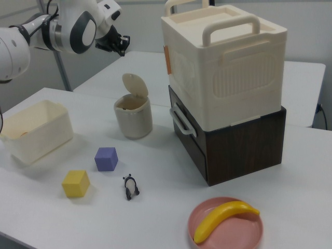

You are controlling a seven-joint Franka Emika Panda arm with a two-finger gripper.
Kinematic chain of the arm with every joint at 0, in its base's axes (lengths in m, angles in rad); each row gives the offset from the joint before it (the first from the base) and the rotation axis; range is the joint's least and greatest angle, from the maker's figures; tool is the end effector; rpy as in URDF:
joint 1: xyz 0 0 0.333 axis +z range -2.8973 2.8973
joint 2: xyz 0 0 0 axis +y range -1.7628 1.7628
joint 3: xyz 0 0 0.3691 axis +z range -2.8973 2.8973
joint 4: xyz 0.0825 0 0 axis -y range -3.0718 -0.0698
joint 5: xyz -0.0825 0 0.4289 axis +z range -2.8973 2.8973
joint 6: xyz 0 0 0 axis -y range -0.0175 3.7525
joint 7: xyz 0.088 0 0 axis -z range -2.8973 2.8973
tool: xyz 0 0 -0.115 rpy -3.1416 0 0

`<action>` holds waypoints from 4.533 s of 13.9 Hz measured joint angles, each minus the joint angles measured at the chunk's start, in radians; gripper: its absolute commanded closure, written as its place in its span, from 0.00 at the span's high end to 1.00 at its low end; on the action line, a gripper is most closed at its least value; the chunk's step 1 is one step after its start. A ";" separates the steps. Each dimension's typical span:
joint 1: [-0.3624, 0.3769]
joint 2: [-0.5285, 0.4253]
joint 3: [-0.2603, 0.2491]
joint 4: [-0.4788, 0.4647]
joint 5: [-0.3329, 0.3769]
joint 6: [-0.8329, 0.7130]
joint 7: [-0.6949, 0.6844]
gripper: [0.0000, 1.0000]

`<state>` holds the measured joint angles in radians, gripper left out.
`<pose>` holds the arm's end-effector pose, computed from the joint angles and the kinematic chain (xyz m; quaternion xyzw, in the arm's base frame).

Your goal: Close the trash can

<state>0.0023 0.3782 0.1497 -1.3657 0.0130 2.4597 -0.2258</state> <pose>0.7848 0.0955 0.6265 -0.9221 -0.1581 -0.3529 0.0165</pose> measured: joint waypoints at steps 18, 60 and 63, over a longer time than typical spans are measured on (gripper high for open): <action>-0.015 0.098 -0.004 0.001 0.000 0.070 -0.012 0.00; -0.011 0.162 0.007 0.028 0.000 0.126 -0.080 0.00; -0.009 0.165 0.008 0.026 0.000 0.126 -0.078 0.00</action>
<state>-0.0065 0.5436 0.1578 -1.3396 0.0130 2.5856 -0.3039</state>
